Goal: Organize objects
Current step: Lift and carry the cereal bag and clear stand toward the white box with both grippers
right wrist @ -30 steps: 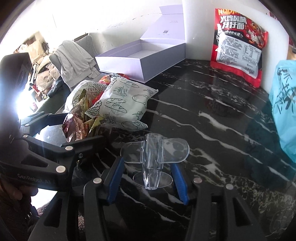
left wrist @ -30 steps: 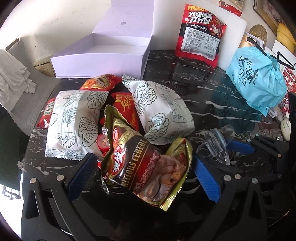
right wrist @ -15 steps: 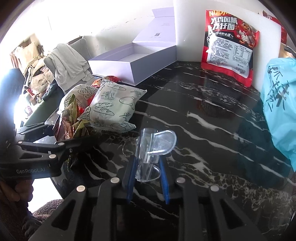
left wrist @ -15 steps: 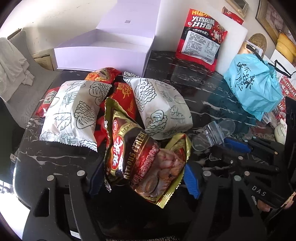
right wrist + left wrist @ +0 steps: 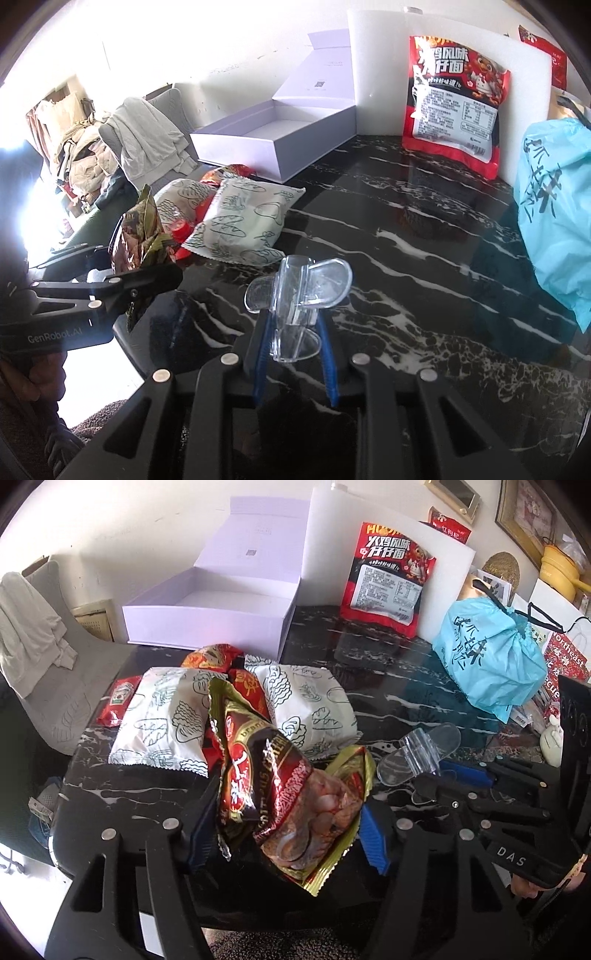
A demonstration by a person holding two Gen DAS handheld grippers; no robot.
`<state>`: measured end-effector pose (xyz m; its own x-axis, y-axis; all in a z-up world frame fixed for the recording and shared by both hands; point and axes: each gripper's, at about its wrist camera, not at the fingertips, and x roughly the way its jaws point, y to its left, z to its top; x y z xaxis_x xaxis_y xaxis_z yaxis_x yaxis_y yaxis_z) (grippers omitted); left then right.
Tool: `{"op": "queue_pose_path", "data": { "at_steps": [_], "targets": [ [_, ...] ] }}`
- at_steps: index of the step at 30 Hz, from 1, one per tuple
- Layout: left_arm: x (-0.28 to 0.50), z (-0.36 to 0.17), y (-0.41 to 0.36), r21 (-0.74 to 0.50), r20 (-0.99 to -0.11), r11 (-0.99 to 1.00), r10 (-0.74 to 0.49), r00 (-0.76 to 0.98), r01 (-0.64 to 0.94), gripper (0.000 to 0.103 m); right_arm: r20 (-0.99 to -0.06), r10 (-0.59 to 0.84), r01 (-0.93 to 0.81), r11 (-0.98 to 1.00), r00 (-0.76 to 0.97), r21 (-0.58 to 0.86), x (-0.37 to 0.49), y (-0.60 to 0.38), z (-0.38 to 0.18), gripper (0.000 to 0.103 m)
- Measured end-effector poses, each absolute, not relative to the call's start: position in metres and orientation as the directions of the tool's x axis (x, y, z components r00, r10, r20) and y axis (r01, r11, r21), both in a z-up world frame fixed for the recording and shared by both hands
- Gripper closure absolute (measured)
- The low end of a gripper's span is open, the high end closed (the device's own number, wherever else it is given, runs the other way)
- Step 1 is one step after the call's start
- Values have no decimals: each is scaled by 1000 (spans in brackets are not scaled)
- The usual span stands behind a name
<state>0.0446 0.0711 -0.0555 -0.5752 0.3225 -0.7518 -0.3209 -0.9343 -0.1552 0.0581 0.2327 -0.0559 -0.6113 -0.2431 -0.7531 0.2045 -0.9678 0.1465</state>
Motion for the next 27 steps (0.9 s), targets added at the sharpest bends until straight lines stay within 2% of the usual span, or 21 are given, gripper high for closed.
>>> {"op": "queue_pose_path", "data": {
  "at_steps": [8, 21, 27],
  "targets": [
    [55, -40, 61, -177, -730, -935, 335, -596, -308, 39, -715, -294, 254, -953, -634, 167, 71, 228, -35, 79],
    [53, 1, 36, -184, -671, -945, 321, -668, -269, 39, -650, -280, 330, -943, -706, 47, 76, 210, 12, 79],
    [40, 11, 31, -168, -665, -947, 314, -678, -273, 39, -637, -299, 360, -932, -710, 36, 66, 203, 27, 79]
  ]
}}
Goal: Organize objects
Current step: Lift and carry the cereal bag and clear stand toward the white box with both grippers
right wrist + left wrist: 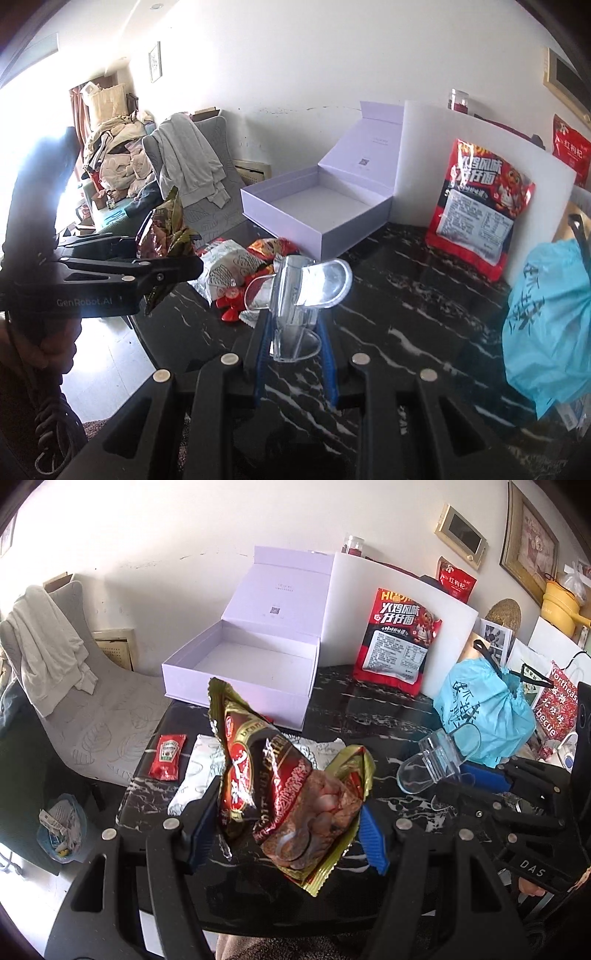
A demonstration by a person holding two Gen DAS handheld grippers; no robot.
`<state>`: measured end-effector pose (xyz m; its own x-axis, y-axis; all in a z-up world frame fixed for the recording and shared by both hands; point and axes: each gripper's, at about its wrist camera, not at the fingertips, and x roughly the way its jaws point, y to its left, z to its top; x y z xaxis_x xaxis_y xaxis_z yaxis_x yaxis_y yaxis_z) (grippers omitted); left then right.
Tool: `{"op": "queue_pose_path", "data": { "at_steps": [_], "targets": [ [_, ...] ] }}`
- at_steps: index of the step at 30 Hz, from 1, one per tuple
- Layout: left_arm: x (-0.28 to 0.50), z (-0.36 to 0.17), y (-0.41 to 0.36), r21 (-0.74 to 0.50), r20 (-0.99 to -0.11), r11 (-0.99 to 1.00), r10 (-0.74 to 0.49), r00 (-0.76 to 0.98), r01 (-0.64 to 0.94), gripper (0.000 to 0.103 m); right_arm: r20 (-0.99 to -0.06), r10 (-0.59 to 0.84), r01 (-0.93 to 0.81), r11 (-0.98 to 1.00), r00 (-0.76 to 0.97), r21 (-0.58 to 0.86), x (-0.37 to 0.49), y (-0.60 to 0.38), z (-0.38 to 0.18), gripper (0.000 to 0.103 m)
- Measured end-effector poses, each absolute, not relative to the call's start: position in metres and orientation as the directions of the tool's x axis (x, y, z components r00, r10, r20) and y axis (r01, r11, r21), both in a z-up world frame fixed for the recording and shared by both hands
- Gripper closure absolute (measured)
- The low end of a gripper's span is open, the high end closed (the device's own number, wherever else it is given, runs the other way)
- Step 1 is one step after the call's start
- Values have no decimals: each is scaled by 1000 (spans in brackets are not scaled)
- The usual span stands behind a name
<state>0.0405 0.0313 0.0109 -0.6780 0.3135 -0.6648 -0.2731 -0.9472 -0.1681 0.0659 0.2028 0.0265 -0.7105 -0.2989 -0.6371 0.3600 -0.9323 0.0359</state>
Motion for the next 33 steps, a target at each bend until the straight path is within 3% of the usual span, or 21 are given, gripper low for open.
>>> {"op": "queue_pose_path", "data": {
  "at_steps": [33],
  "targets": [
    [-109, 31, 37, -86, -665, -942, 296, -685, -324, 39, -663, -312, 417, -909, -680, 1, -79, 194, 50, 79]
  ]
}}
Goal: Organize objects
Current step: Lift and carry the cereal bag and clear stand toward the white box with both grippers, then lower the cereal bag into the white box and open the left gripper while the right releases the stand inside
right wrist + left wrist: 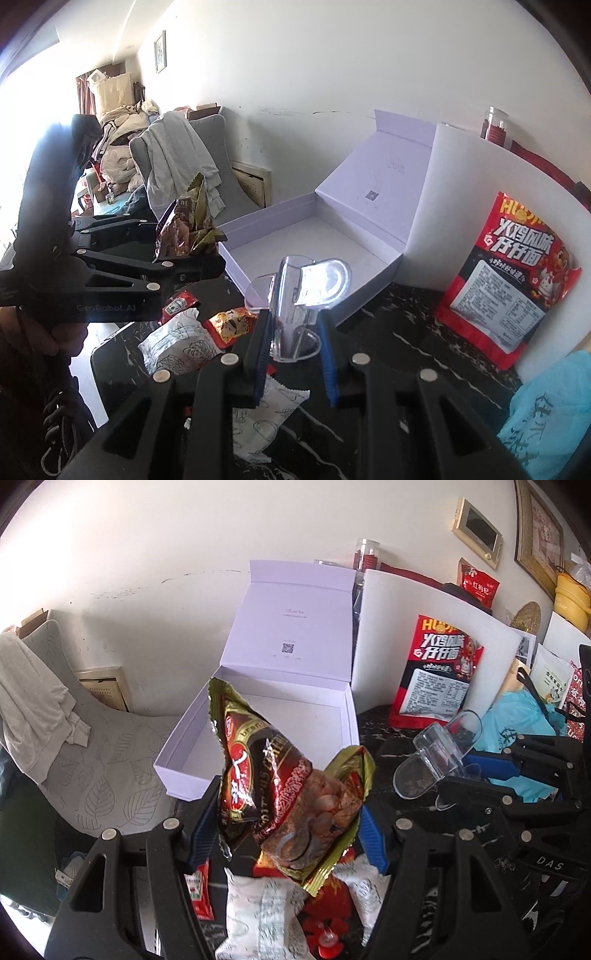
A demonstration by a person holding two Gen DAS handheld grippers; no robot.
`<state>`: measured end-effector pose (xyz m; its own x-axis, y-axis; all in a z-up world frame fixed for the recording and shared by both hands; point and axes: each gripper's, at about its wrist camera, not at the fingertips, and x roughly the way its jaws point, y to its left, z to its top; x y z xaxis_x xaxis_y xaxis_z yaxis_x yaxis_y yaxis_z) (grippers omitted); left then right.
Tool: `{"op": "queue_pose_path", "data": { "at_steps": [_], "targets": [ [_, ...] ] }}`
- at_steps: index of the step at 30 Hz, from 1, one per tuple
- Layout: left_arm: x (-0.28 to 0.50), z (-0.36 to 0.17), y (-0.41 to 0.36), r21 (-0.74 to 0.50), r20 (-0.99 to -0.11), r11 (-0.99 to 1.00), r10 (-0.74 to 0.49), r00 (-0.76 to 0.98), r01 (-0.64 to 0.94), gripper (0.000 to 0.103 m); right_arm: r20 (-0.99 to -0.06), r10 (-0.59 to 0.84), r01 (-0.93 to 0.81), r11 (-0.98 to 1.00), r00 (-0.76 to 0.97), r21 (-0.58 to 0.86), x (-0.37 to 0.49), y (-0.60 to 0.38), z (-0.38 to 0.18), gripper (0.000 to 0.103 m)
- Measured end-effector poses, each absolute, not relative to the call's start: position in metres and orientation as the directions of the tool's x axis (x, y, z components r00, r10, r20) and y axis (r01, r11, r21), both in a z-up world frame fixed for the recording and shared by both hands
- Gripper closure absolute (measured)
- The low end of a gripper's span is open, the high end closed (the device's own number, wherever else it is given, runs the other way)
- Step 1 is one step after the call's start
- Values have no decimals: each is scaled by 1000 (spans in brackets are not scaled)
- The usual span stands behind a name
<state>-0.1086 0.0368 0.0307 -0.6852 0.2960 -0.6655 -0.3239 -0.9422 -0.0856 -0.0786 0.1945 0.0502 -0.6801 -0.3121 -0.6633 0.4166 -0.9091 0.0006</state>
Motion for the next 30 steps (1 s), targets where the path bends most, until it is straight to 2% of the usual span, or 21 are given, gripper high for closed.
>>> {"op": "queue_pose_path", "data": {
  "at_steps": [14, 30],
  "targets": [
    [-189, 33, 37, -79, -644, -954, 270, -716, -289, 39, -634, -308, 408, -913, -709, -12, -161, 198, 57, 79],
    [-272, 42, 51, 33, -629, -958, 202, -751, -286, 39, -626, -264, 363, -931, -734, -33, -247, 192, 56, 79]
  ]
}}
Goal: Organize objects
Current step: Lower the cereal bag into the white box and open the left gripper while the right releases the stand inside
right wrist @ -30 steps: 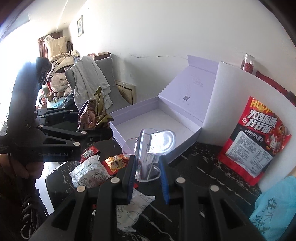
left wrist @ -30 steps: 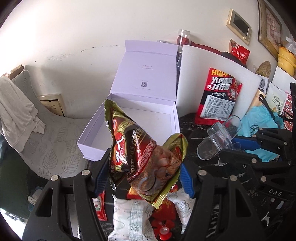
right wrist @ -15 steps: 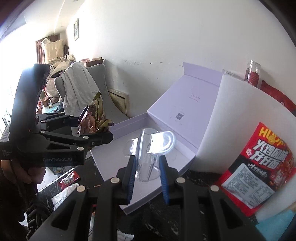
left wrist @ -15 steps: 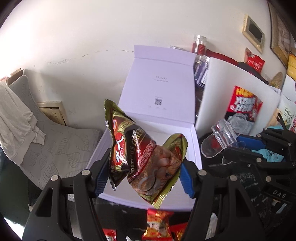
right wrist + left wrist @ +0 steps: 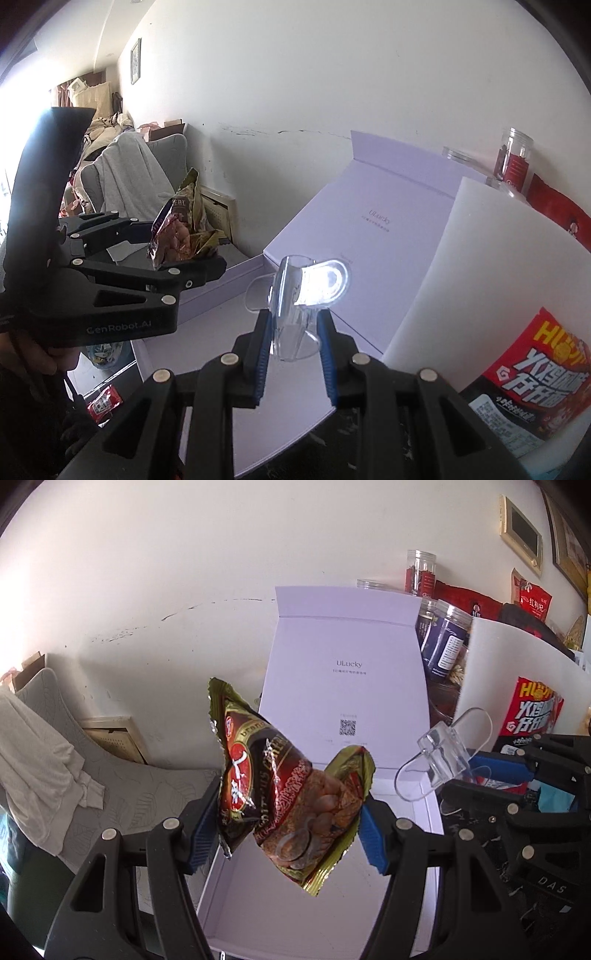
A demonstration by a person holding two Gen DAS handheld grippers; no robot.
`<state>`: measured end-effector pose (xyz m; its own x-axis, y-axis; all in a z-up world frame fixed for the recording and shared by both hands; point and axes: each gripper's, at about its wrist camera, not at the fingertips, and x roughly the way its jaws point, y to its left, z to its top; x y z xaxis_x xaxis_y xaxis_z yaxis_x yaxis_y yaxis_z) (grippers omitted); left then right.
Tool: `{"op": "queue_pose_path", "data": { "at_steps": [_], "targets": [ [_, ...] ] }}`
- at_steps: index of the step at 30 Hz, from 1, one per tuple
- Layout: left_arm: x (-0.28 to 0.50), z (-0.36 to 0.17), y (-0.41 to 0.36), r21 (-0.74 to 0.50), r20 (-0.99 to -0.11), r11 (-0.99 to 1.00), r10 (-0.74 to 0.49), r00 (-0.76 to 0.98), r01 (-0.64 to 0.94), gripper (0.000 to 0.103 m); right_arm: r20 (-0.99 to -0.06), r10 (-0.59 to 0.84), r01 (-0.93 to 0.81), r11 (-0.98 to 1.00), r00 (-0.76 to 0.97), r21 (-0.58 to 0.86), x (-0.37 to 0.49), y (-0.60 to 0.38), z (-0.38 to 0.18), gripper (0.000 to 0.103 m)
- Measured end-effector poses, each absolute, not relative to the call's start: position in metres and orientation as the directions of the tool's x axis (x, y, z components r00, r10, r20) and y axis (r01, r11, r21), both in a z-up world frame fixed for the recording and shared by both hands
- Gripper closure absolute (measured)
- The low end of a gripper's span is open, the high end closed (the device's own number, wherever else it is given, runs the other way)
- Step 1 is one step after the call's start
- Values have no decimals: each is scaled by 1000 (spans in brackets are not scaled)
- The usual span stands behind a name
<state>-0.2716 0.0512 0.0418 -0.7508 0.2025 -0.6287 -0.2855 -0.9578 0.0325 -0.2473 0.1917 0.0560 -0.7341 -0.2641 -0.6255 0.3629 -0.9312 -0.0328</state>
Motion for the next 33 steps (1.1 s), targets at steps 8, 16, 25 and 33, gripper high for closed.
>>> {"op": "queue_pose_path", "data": {
  "at_steps": [8, 16, 25, 33],
  "targets": [
    [-311, 27, 56, 42, -687, -959, 176, -705, -280, 39, -655, -266, 375, -927, -708, -29, -280, 190, 41, 79],
    [-331, -7, 66, 50, -755, -951, 164, -634, -305, 39, -709, -220, 374, -925, -669, -65, -296, 186, 12, 79],
    [-335, -25, 74, 59, -789, -939, 163, -592, -337, 39, -755, -194, 377, -923, -626, -76, -312, 184, -10, 79],
    [-339, -41, 78, 55, -827, -933, 156, -541, -354, 38, -780, -173, 384, -919, -602, -93, -319, 178, -25, 79]
  ]
}}
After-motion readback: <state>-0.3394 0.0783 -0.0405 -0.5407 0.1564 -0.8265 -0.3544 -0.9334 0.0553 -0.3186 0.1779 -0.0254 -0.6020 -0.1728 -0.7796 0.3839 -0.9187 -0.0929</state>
